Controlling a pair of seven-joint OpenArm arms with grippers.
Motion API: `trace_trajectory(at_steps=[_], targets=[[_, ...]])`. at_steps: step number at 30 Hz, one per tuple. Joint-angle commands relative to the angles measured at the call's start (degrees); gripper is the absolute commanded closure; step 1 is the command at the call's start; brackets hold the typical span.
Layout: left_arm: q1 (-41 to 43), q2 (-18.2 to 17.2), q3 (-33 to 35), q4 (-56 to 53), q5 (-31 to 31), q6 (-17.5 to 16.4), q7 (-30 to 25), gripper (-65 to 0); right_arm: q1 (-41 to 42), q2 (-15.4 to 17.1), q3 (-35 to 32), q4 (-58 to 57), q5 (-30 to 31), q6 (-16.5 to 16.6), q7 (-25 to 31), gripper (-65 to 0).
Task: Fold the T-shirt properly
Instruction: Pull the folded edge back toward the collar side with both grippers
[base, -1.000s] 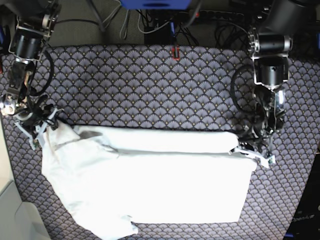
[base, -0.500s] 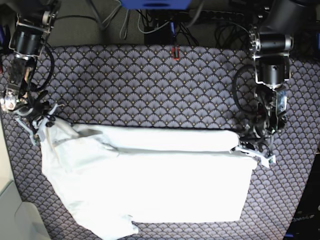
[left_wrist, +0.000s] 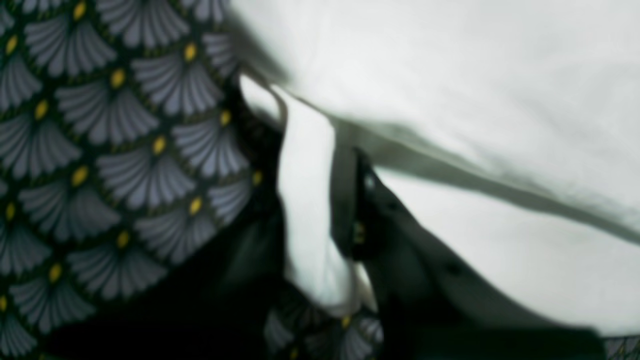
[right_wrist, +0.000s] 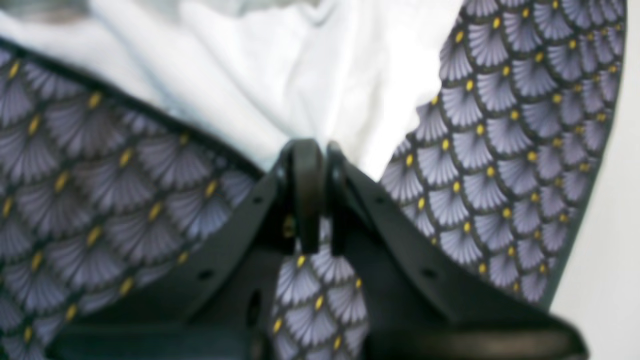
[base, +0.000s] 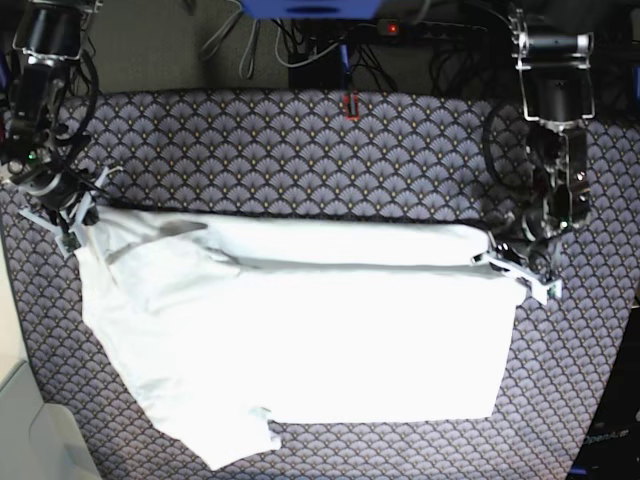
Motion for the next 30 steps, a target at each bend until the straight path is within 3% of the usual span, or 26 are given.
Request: trace_trajectory(at_steps=[1,4,6,14,30], targets=[[1.7,-0.8,-0.9,2.1,1.4,0.9,4.2,-3.8,-1.1,1.0,0.4,2.2,0.2,-0.1,0.6,0.0],[6.7,-0.8,-5.5,8.0,1.4,0.6,7.0,-3.8,-5.0,0.8,1.7,5.5,0.2,-0.1,0.6,0.0],[9.3,-0.8,-8.0,11.0,1.6,0.6,8.1,-3.8,-7.1,-1.0,3.8,7.6,0.2,-0.1,0.6,0.0],[16.6,-1.1,-13.4,20.4,1.6,0.6,14.0,-3.8,-16.0,-3.2,6.2,14.4,0.2,-0.1,0.9,0.0],[24.9,-1.0,-14.6,26.3,1.7,0.6,16.0,-3.9,-23.9,-4.9,6.5,17.7,0.2,-0.1,1.1,0.0]])
